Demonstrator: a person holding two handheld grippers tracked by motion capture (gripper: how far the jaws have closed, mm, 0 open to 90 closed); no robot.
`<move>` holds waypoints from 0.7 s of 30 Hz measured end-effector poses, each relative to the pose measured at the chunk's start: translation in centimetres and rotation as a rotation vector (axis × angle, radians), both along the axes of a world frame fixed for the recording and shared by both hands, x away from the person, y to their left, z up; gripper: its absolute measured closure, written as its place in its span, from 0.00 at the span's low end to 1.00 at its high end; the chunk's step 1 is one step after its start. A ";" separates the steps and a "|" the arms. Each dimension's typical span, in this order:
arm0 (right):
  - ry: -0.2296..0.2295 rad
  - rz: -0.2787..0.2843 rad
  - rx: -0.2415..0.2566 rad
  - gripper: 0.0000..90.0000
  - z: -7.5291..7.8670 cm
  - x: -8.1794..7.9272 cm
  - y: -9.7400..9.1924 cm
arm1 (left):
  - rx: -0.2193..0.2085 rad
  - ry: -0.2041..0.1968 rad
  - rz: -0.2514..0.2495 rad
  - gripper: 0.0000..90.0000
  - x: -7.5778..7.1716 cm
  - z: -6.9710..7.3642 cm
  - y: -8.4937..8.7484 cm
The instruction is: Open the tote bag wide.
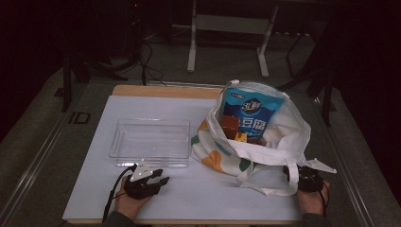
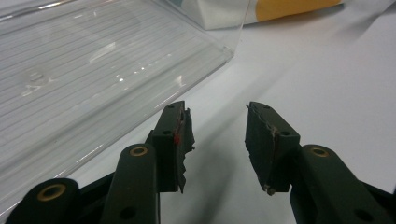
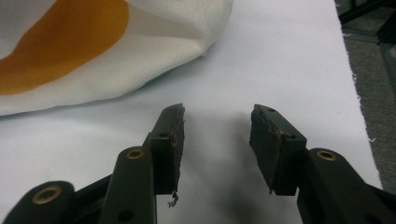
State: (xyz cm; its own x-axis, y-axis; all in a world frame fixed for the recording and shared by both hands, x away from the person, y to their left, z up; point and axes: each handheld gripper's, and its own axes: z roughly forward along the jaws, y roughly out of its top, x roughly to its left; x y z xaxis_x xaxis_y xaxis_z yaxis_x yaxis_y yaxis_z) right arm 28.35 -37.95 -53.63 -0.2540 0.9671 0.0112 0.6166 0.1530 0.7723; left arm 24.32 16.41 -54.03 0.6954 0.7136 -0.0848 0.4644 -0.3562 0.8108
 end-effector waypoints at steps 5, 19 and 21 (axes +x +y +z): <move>0.011 0.010 -0.004 0.60 0.0 0.1 0.1 | 0.022 -0.005 -0.008 0.67 -0.1 0.0 -0.3; -0.022 0.022 -0.006 0.69 0.2 -0.3 0.2 | 0.114 -0.029 -0.069 0.80 -0.7 0.1 -1.3; -0.023 0.031 0.010 0.71 0.3 -0.3 0.2 | 0.105 -0.036 -0.079 0.81 -0.9 0.3 -1.2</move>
